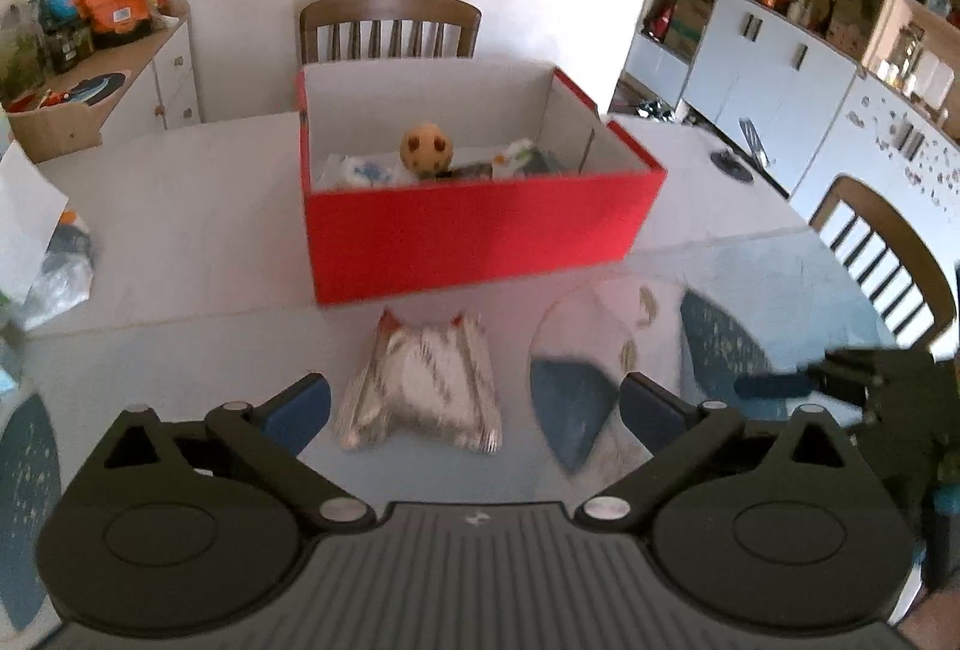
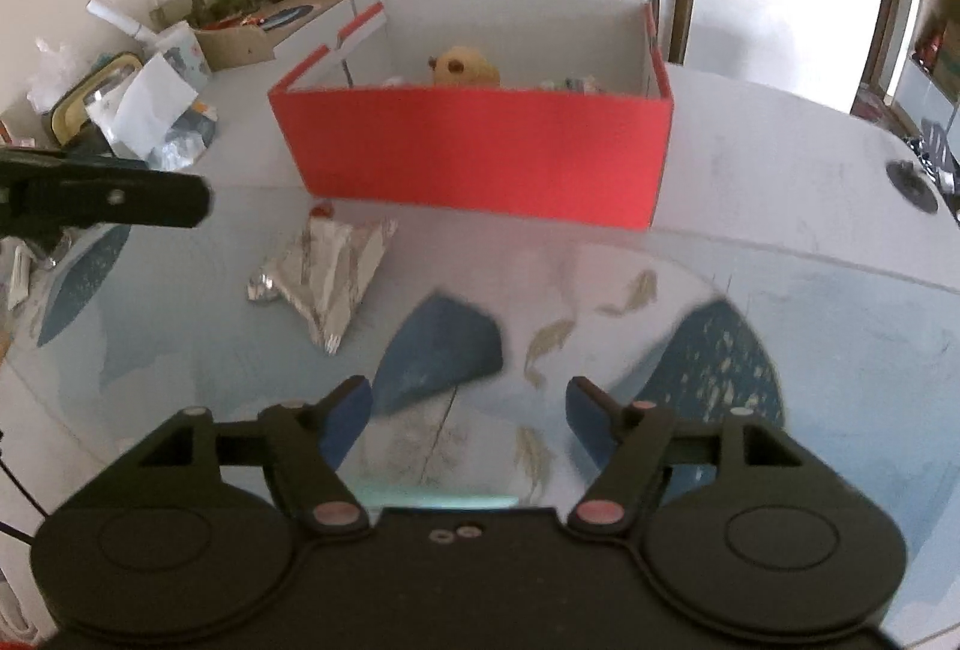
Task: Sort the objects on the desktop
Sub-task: 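Withdraw both tools from the box toward the cable and green stick, then grasp the white USB cable with left tool while right tool grasps the mint-green stick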
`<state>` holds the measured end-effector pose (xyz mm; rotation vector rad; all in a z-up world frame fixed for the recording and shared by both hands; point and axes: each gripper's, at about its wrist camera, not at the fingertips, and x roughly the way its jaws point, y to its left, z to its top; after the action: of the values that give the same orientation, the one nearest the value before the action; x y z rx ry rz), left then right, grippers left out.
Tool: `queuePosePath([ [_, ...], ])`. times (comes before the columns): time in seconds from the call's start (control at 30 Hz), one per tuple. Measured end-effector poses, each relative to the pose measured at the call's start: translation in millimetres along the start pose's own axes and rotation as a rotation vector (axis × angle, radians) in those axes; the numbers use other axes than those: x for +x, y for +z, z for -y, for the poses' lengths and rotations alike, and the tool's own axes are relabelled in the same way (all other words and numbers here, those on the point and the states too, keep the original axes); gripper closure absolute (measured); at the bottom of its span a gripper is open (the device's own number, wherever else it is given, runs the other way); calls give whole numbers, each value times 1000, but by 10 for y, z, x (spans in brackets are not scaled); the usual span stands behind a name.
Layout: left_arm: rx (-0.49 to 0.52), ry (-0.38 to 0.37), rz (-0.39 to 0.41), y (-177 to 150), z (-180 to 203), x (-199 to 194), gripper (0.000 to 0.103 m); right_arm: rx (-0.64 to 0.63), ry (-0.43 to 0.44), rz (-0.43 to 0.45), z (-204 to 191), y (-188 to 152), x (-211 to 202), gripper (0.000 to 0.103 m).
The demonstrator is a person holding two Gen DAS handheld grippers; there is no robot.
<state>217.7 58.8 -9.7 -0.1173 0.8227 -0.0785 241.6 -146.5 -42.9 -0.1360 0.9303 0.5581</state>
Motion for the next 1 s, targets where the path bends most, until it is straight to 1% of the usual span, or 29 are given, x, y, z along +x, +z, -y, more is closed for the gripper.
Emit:
queuePosePath([
  [0.23, 15, -8, -25, -422, -57, -81, 0, -16, -15, -33, -85, -200, 122, 30],
  [0.4, 7, -7, -49, -682, -149, -90, 0, -24, -21, -51, -151, -316, 189, 30],
  [0.53, 0, -9, -72, -827, -211, -69, 0, -31, -23, -68, -202, -397, 246, 30],
  [0.7, 13, -8, -90, -966, -235, -36, 0, -30, -26, -62, -257, -457, 282, 29],
  [0.83, 53, 3, -91, -1049, -228, -12, 0, -131, -48, -20, -394, -462, 258, 29],
  [0.9, 64, 10, -93, -1075, -226, 4, 1, -211, -24, -28, -447, -451, 273, 29],
  [1.0, 73, 12, -96, -1110, -233, 37, 1, -283, 13, -58, -463, -445, 326, 29],
])
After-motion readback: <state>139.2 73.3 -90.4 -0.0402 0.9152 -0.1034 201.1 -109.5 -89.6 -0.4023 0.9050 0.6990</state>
